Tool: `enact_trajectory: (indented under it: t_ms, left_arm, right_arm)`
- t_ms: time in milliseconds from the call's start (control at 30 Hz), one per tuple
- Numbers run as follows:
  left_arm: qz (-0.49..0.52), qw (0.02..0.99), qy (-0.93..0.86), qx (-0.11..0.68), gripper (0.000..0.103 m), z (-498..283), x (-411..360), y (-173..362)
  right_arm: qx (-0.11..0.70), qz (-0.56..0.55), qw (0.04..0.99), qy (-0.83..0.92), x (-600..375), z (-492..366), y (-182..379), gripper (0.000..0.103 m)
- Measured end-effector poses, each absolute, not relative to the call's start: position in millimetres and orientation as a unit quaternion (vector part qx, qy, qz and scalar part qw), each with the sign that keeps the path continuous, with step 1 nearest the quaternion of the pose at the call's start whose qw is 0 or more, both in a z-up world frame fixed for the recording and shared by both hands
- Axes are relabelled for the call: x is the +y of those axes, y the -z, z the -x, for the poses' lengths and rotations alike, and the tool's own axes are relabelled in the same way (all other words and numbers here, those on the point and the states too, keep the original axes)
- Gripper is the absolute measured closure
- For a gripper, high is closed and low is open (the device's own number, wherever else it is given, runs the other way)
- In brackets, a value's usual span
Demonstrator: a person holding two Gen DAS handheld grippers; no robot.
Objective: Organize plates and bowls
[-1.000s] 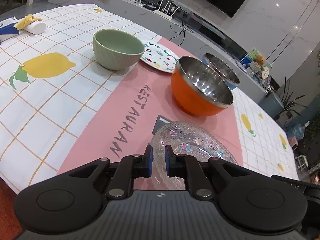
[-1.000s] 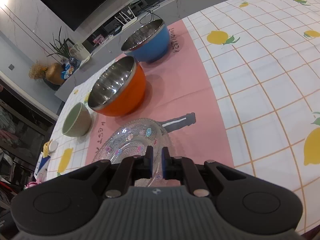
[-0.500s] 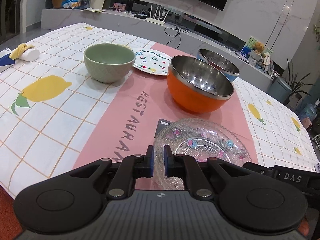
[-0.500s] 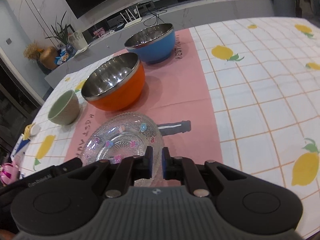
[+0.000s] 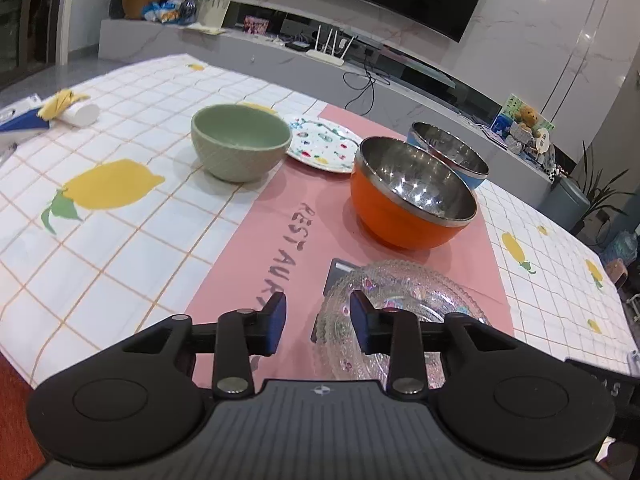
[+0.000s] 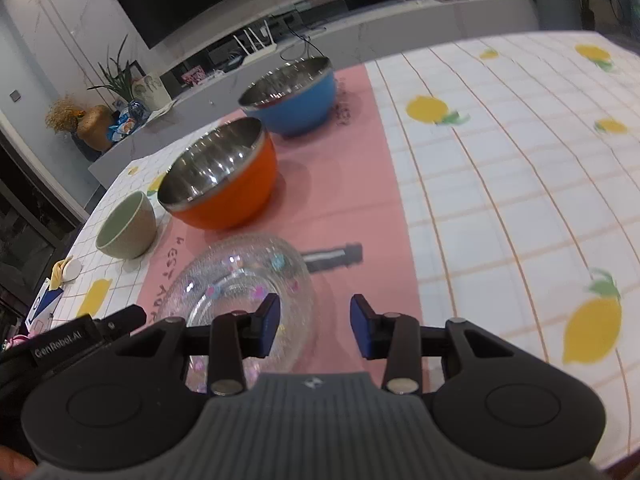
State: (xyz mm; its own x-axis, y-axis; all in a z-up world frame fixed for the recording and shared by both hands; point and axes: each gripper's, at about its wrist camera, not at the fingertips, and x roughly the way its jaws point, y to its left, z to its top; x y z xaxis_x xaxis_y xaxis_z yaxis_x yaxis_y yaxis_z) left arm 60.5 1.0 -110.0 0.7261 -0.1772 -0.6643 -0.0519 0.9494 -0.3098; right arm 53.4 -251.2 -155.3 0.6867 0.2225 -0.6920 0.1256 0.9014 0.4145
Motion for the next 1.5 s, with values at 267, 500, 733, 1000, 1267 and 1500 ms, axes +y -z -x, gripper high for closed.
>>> enact_trajectory:
  t_ms: [267, 500, 733, 1000, 1267, 1500]
  left_arm:
    - [0.172, 0.904, 0.053, 0.388, 0.075, -52, 1, 119]
    - [0.152, 0.907, 0.057, 0.390, 0.094, -52, -6, 121]
    - [0.162, 0.904, 0.057, 0.391, 0.096, -53, -1, 121]
    - [0.155, 0.902, 0.064, 0.398, 0.096, -51, -3, 120]
    - [0.145, 0.898, 0.071, 0.408, 0.096, -47, -7, 117]
    - [0.165, 0.897, 0.068, 0.404, 0.094, -47, 1, 113]
  right_arm:
    - [0.390, -0.212, 0.895, -0.047, -244, -32, 159, 0.091]
    - [0.387, -0.212, 0.896, -0.056, -239, -35, 159, 0.101]
    - [0.391, -0.214, 0.893, -0.060, -235, -41, 161, 0.103]
    - [0.397, -0.208, 0.892, -0.060, -233, -39, 159, 0.103]
    - [0.397, -0.211, 0.891, -0.057, -235, -38, 159, 0.103]
    - [0.391, -0.215, 0.893, -0.052, -238, -35, 154, 0.100]
